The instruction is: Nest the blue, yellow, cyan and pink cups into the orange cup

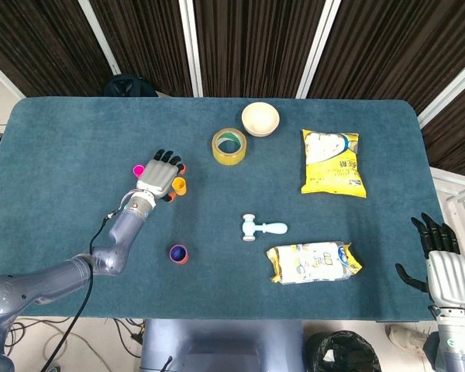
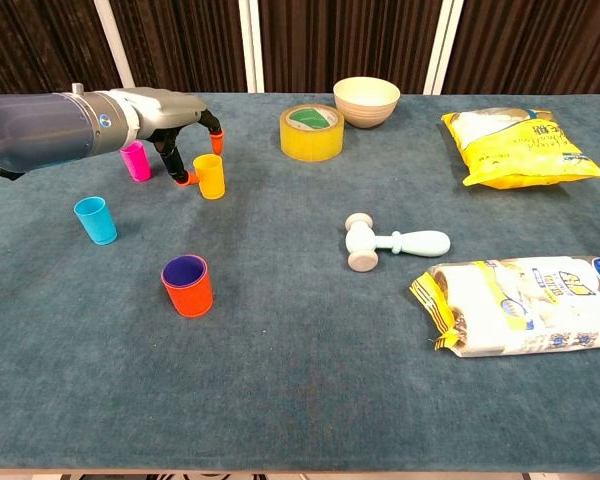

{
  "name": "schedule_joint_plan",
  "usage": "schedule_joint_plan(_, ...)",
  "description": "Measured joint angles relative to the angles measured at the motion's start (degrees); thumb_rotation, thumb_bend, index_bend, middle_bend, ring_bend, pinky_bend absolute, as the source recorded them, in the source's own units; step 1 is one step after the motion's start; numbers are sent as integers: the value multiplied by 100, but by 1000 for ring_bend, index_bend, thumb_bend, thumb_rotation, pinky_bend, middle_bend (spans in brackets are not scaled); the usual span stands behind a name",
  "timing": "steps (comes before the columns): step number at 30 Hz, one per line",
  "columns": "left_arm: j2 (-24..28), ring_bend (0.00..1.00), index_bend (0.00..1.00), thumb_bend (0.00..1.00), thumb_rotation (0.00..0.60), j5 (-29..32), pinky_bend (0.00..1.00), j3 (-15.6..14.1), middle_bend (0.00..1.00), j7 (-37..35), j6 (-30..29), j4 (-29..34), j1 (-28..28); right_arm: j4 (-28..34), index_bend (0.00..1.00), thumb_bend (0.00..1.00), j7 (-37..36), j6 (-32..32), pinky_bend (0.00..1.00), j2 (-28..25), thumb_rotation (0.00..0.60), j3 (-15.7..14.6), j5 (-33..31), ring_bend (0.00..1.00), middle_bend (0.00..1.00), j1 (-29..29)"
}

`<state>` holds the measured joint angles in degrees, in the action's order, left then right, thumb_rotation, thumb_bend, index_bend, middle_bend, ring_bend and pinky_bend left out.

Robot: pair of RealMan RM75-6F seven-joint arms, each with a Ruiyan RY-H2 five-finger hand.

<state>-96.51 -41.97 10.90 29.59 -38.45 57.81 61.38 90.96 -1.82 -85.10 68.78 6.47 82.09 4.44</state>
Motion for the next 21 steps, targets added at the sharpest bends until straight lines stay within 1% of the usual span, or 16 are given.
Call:
schedule_joint_plan(14, -125, 0, 351, 283, 600, 85, 11, -19, 157, 95, -20, -124, 54, -21, 106, 324, 25, 17, 3, 24, 600, 8, -30, 96, 44, 5)
schedule_joint_plan(18, -164, 0, 363, 306, 600, 59, 11, -28, 163, 79, -16, -142, 56, -22, 106, 324, 26, 19, 3, 24, 600, 10, -37, 96, 44, 5)
schedule_joint_plan(21, -187, 0, 390, 314, 600, 15, 11, -43, 172, 72, -20, -145, 57, -26, 106, 324, 19, 13, 3, 23, 600, 22, -52, 96, 44, 2)
